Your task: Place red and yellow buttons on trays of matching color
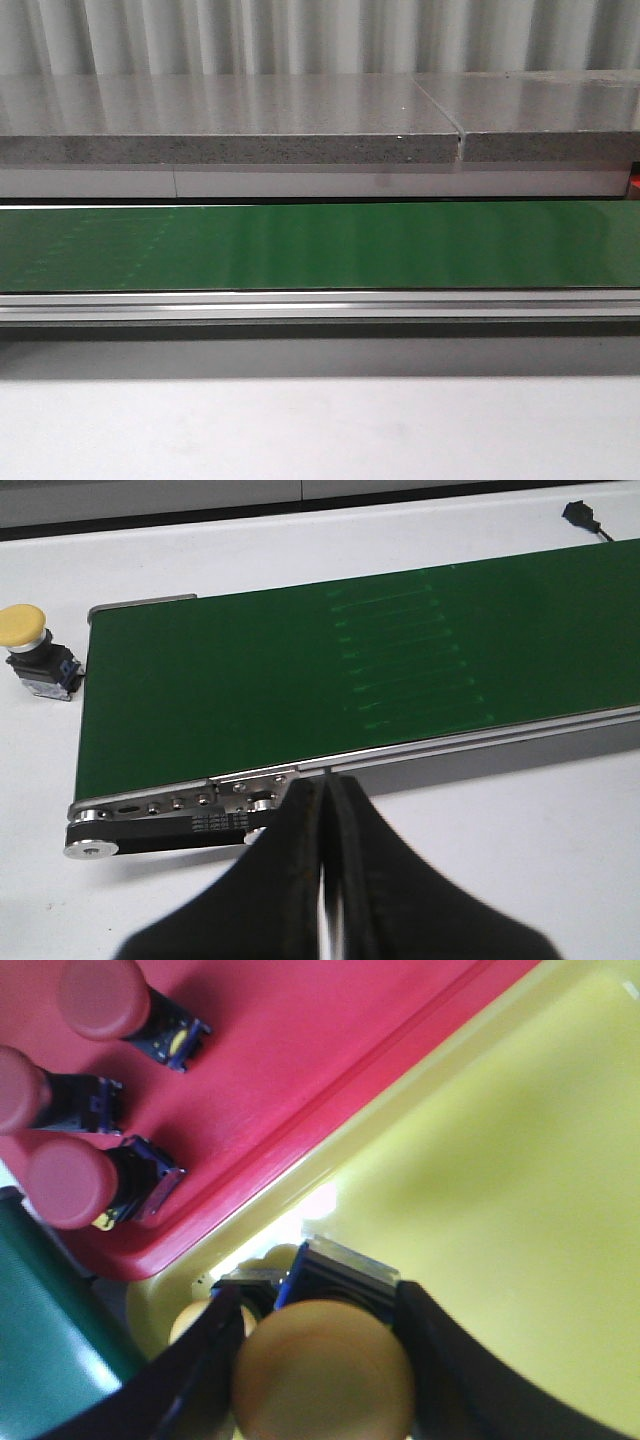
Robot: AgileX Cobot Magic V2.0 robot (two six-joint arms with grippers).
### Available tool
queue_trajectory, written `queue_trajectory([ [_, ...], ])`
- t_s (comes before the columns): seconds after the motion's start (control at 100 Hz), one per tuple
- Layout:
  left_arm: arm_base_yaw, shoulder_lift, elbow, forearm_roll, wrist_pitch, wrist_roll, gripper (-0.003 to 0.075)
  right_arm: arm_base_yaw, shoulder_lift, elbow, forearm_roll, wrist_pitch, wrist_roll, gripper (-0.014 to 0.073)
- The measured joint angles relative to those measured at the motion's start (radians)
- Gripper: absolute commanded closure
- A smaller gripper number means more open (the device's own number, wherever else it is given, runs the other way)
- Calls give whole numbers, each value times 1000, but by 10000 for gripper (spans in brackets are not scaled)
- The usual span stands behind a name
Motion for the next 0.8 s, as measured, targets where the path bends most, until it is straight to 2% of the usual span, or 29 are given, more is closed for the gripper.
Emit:
queue_trajectory([
  [0.6,0,0,0,0,0,0,740,0,212,0,14,-72,6,519],
  [0.7,0,0,0,0,0,0,740,0,225,0,20,-74,9,447],
  [0.8,0,0,0,0,0,0,740,0,225,0,22,-78,9,297],
])
